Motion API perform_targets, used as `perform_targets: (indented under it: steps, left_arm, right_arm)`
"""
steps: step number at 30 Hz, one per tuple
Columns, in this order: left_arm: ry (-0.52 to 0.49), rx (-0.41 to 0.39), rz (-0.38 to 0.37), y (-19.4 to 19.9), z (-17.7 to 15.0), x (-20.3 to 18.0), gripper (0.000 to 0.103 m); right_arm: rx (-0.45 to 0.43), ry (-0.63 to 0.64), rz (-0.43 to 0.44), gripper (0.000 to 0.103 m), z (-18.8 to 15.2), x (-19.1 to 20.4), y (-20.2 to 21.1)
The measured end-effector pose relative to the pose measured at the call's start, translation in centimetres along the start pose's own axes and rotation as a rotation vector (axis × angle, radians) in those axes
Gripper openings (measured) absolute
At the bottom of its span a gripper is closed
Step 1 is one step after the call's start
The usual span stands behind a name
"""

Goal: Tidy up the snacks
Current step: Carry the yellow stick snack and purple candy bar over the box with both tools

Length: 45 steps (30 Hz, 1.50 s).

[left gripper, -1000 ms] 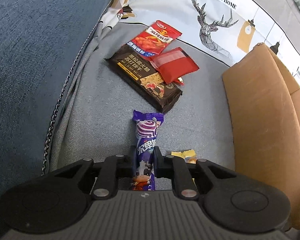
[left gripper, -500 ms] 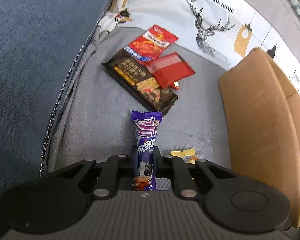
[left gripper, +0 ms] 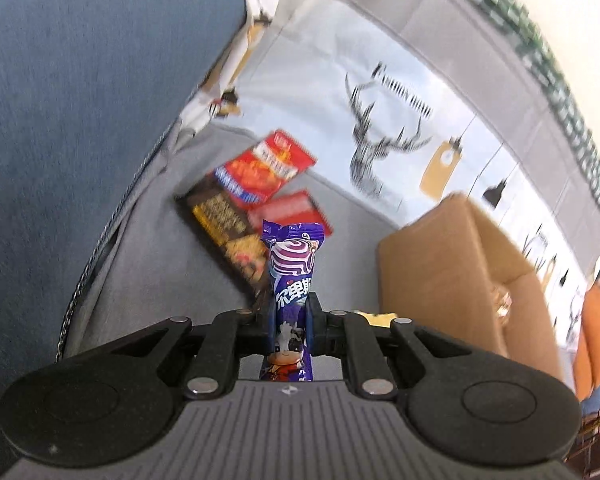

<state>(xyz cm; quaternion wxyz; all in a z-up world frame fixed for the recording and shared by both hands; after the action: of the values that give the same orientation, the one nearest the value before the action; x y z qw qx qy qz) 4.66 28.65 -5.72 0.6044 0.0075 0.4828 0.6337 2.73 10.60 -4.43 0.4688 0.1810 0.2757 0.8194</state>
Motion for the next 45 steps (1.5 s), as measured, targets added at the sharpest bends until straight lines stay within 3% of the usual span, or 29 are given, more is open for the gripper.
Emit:
perform_targets:
  steps: [9,19,30,37,45]
  left_arm:
    - [-0.006,-0.145,-0.110,2.4,1.4,-3.8,0.014]
    - [0.000,-0.195,-0.276,1.3,1.0,-9.9,0.014]
    - [-0.026,-0.127,-0.392,-2.0,-1.8,-16.4,0.014]
    - [-0.055,-0.083,-0.413,-4.0,-3.6,-19.0,0.014]
    - [-0.077,-0.059,-0.430,-5.3,-4.7,-20.7,0.014]
  right_arm:
    - [-0.182,0.026,-0.056,0.011,3.3,-2.5,4.5]
    - [-0.320,-0.028,-0.118,0.011,4.9,-8.4,6.7]
    - [-0.284,-0.088,-0.257,0.011,3.6,-15.3,5.2]
    - [-0.268,-0.125,-0.337,0.011,2.7,-19.4,5.2]
    - [-0.282,-0.159,-0.369,0.011,2.6,-21.8,5.9]
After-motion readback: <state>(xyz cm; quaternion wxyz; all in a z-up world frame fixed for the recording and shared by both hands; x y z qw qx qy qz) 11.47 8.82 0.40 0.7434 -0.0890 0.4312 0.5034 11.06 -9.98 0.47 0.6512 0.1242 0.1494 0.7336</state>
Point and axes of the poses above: each gripper's, at about its wrist camera, not at the fingertips, and y roughly against the way its jaws point, x to its left, z to its top, the point moved 2 cm from there along -y, roughly the way its jaws point, and after that the axes turned 9 degrees about -z, right-handed, at the moved point
